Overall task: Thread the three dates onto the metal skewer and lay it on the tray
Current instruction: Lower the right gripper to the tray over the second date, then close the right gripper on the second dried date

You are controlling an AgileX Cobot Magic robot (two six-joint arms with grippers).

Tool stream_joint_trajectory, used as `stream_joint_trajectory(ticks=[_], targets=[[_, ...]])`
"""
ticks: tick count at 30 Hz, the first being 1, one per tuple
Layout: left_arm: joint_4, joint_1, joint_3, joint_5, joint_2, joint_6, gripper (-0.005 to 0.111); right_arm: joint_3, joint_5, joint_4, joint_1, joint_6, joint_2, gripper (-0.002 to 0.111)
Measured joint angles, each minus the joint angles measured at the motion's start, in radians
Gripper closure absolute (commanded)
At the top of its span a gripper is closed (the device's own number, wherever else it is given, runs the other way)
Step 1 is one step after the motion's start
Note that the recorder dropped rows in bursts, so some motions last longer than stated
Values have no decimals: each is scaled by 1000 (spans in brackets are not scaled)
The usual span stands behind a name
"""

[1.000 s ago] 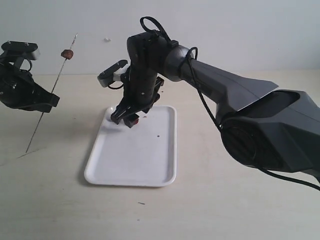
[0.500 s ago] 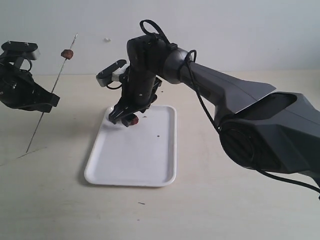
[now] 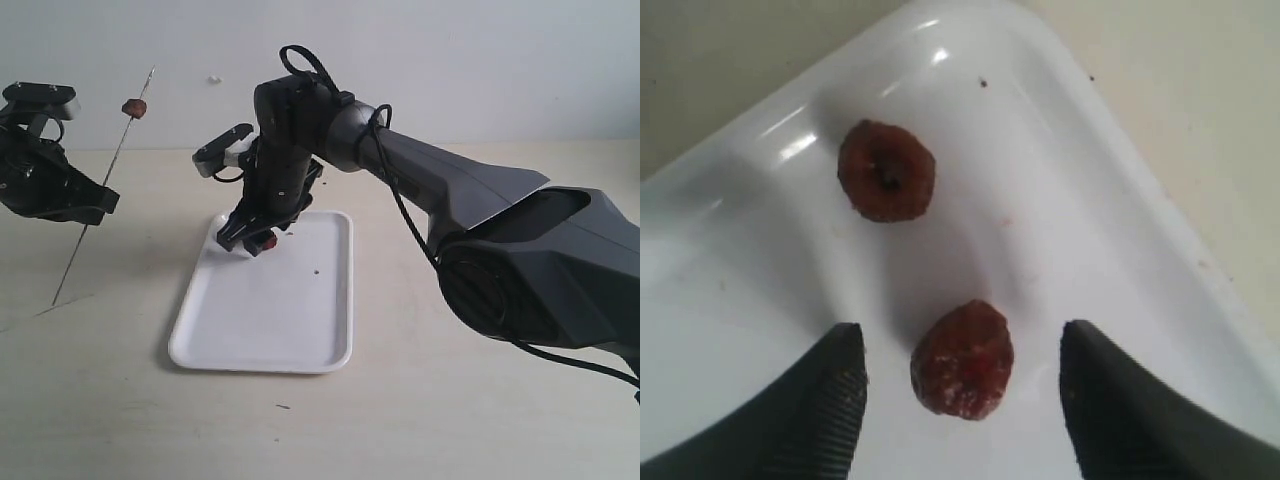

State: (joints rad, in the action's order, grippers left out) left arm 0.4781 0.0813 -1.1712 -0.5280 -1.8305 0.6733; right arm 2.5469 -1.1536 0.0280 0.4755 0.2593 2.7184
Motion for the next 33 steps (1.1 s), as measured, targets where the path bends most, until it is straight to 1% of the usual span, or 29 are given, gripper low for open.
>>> stream_joint_trajectory(ticks=[25, 30, 33], targets=[[2, 0, 0, 0, 0, 0, 107, 0, -6, 18, 0, -42, 9, 53], [2, 0, 0, 0, 0, 0, 107, 0, -6, 20, 0, -44, 16, 59], [2, 0, 0, 0, 0, 0, 107, 0, -6, 16, 0, -44, 16, 66]])
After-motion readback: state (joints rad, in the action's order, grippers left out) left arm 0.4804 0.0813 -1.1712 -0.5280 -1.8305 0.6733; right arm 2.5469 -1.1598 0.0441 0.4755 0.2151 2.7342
